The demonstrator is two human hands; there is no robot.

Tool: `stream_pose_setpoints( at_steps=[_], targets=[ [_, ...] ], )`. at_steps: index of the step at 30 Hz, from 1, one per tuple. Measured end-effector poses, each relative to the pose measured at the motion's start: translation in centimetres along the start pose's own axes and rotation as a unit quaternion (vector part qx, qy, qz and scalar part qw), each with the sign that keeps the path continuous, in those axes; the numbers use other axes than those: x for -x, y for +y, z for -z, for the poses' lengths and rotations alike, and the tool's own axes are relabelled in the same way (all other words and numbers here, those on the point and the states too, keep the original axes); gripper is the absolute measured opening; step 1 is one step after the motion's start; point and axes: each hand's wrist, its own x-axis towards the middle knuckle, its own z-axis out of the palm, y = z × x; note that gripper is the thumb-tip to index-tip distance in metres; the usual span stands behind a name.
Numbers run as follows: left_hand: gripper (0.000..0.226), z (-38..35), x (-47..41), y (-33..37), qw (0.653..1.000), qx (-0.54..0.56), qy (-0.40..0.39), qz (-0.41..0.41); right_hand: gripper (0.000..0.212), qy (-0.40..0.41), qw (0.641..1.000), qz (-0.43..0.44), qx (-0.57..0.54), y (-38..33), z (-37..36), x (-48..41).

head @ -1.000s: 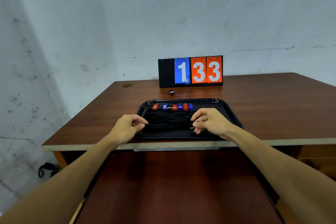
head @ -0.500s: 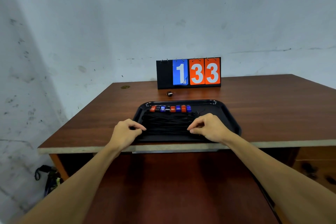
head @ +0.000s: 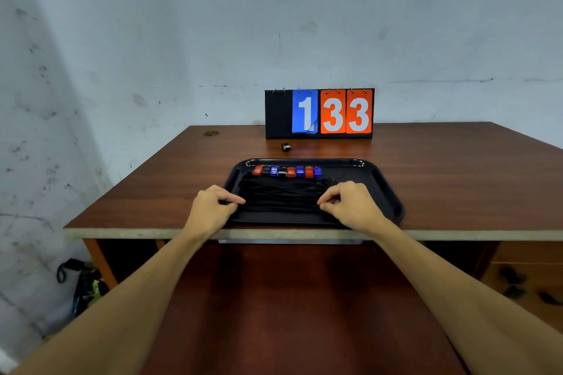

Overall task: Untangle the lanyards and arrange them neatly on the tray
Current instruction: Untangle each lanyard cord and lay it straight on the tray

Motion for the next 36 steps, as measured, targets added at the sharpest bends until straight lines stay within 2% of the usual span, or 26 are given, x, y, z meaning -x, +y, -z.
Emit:
stream_pose_setpoints(
  at_steps=[4, 6, 9, 11, 14, 21, 25, 30, 36],
  targets=[
    [0.021, 0.5, 0.4, 0.7, 1.0, 0.021, -0.006, -0.003, 0.014, 0.034, 0.999, -0.021, 0.019, -0.4, 0.4, 0.2],
    [0.024, 0.7, 0.1, 0.7, 0.996, 0.086, 0.001, 0.032, 0.008, 0.059, 0.998, -0.026, 0.021, -0.7, 1.0, 0.1],
    [0.028, 0.8, -0.9, 0.8, 0.965, 0.214, 0.076, 0.127, 0.01, 0.068, 0.997, -0.025, 0.018, -1.2, 1.5, -0.6],
    [0.029, 0.7, -1.8, 1.3, 0.955, 0.222, 0.12, 0.157, 0.011, 0.059, 0.998, -0.031, 0.013, -1.8, 1.6, -1.4],
    [0.027, 0.3, -2.8, 2.8, 0.968, 0.186, 0.115, 0.121, 0.011, 0.063, 0.997, -0.034, 0.002, -2.1, 1.8, -2.9],
    [0.024, -1.7, -6.0, 4.2, 0.993, 0.11, -0.003, 0.044, 0.012, 0.016, 1.0, -0.011, -0.012, -1.1, 1.3, -7.0],
    [0.025, -2.4, -8.9, 4.9, 0.997, 0.07, -0.014, -0.002, 0.015, 0.008, 1.0, 0.007, -0.015, -0.3, 1.1, -10.7],
    [0.031, -3.0, -13.3, 5.4, 0.996, 0.083, 0.038, -0.019, 0.016, 0.015, 1.0, 0.008, -0.007, 1.2, -0.2, -15.9],
    [0.027, -4.9, -17.9, 3.7, 0.998, 0.051, -0.021, -0.022, 0.025, 0.004, 0.999, 0.047, -0.017, 2.3, -1.8, -22.2]
  ],
)
